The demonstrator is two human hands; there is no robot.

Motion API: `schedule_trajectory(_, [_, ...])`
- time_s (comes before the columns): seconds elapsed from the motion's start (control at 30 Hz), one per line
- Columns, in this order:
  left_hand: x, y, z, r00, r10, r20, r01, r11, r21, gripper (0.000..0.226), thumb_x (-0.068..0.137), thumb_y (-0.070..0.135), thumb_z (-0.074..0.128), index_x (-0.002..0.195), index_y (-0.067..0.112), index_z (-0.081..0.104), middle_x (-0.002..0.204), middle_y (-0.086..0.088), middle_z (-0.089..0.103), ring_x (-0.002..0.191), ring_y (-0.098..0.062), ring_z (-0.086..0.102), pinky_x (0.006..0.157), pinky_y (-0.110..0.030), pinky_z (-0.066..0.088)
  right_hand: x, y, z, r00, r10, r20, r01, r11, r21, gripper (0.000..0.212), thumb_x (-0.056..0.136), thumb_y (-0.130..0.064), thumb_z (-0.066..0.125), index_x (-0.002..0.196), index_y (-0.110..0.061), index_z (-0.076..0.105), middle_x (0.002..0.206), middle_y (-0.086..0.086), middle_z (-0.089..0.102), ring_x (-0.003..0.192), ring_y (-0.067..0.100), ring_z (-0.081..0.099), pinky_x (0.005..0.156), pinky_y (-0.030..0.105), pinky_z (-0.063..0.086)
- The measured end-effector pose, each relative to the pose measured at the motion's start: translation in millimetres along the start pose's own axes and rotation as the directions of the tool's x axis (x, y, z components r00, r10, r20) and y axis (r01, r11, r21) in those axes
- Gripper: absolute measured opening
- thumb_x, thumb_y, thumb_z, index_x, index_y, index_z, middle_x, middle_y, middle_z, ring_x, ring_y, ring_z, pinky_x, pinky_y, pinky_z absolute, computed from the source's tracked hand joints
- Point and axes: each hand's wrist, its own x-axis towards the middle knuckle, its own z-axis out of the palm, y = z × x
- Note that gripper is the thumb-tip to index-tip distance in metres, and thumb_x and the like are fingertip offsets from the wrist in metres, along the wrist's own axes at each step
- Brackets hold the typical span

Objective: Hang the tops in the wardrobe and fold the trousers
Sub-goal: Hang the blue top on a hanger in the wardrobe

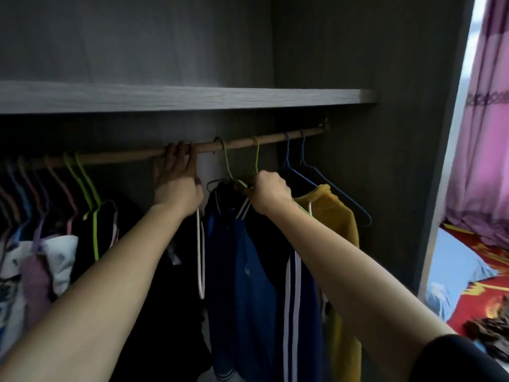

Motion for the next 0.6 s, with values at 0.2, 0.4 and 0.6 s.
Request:
schedule_trajectory(0.2, [-2,-4,4,1.0,0.003,-0.012,-0.003,1.0,-0.002,0.082,0.085,0.023,0.059,0.155,0.016,0.018,0.163,-0.005,0.014,0.15,-0.025,0.008,0.118,-0.053,0.007,-15,16,24,0.993,-0.07,0.093,0.059,0.992,0.113,0.046,0.093,-0.059,0.05,0.098,-0.017,0.066,0.093,0.006,0.066,0.088,0.031,0.063,0.074,0.04,0.056])
schedule_trajectory(0.4, [5,8,-6,0.992,-0.124,0.033,0.127,0.986,-0.106,0.073,0.09,0.023,0.054,0.154,0.015,0.021,0.163,-0.006,0.013,0.15,-0.025,0.005,0.119,-0.053,0.004,-32,50,-3,0.989,-0.119,-0.089,0.124,0.991,0.056,0.051,0.097,-0.063,0.036,0.107,-0.02,0.062,0.097,0.002,0.065,0.084,0.023,0.063,0.072,0.043,0.056])
schedule_trajectory(0.6, [-12,110,-1,0.998,-0.062,0.017,0.064,0.931,-0.36,0.052,0.1,0.036,0.036,0.147,0.013,0.037,0.159,-0.011,0.026,0.147,-0.031,0.015,0.118,-0.056,0.009,-69,130,-26,0.955,-0.079,-0.285,0.071,0.997,-0.038,0.047,0.099,-0.057,0.033,0.13,-0.028,0.05,0.117,0.0,0.055,0.098,0.023,0.061,0.067,0.033,0.042])
